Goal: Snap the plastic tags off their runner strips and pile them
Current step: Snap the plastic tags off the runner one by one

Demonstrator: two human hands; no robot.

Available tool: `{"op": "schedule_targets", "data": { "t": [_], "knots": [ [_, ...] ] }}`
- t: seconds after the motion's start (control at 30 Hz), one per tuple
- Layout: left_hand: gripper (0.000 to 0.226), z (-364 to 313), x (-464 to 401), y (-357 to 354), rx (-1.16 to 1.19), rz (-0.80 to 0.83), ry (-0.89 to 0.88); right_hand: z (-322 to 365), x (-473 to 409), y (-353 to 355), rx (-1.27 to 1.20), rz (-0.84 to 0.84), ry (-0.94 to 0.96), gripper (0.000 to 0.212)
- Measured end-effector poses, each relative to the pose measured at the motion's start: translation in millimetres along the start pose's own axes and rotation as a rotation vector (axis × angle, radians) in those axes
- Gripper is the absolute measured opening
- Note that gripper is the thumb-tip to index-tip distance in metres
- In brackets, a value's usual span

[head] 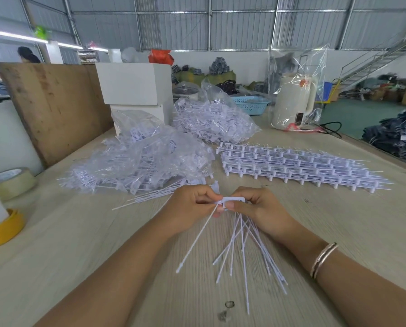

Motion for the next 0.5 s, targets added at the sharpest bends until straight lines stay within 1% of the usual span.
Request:
{"op": "schedule_targets", "data": {
  "t": [0.07,0.13,0.2,0.27,0.33,0.4,0.5],
  "knots": [
    [0.025,0.4,1.3,-0.3,0.048,0.021,0.033,-0.6,0.4,-1.0,-0.014,0.013,-0.009,0.012],
    [0.025,-1.3,2.4,-0.6,0.074,0.058,0.056,-0.4,1.1,-1.6,-0.028,0.025,-0.015,0.011],
    [0.028,-4.9,5.4,-1.6,0.037,0.117,0.062,0.3,2.0,-1.6,-0.033,0.042,-0.008,0.016],
    [0.023,-6.3,8.1,-1.9,0.011,0.145,0.063,0.5,2.8,-2.3,-0.03,0.068,-0.015,0.015],
    [0.017,-7.4,8.9,-1.3,0.029,0.129,0.056,-0.1,2.6,-2.1,-0.046,0.071,-0.03,0.011],
    [0.016,-7.7,8.6,-2.3,0.071,0.107,0.053,-0.3,1.4,-1.1,-0.091,0.044,-0.036,0.011],
    [0.007,-8.0,8.8,-3.5,0.154,0.082,0.075,0.3,0.5,-0.4,-0.149,0.033,-0.031,0.012]
  ]
}}
Point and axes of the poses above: each hand's wrist, its own x-axis away from the middle knuckle, its own y-axis out of the back of the hand, z = x × y, the point moved 7 cm from there along -x, towards the middle knuckle, and after that the axes turned 13 degrees about -z, right-handed, at the moved point
